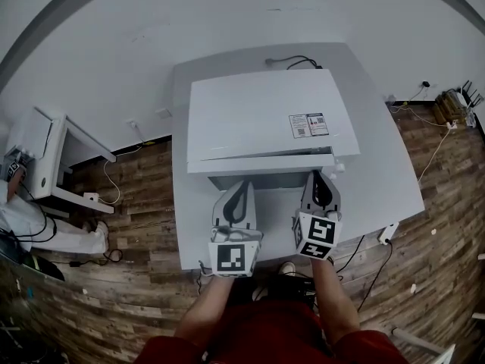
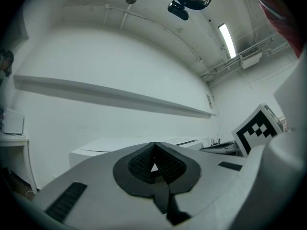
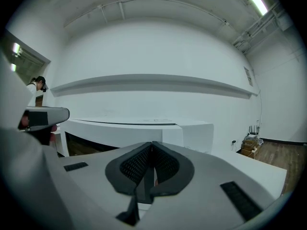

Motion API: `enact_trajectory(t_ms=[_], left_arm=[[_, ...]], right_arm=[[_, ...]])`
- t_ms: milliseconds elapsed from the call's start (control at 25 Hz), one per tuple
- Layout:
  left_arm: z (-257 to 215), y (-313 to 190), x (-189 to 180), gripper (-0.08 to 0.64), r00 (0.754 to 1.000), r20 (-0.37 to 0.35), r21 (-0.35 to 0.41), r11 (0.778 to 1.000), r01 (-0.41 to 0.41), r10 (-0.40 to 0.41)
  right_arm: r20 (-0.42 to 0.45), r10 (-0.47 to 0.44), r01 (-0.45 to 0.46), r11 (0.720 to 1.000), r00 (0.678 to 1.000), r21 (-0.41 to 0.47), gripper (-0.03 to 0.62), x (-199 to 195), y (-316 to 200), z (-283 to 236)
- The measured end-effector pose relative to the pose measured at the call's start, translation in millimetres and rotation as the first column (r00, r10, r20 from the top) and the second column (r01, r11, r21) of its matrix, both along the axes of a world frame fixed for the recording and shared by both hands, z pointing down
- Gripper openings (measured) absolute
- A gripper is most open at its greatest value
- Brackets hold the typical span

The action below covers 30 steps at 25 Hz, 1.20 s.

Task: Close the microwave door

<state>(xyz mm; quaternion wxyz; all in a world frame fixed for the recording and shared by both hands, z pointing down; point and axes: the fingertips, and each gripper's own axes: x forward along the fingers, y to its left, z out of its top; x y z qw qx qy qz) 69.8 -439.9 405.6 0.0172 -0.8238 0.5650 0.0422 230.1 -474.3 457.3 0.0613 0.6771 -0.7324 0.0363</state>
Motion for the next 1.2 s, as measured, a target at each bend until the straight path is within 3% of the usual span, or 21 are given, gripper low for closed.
enact_trajectory(t_ms=[1200], left_arm=[[-3.9, -18.8, -13.9, 0.026, 1.000, -0.022, 0.021, 1.000, 0.021, -0.020]], right_arm=[[-0.027, 0.003, -0.003, 1.000, 1.000, 0.014, 0.028, 0.6, -20.2, 2.1]])
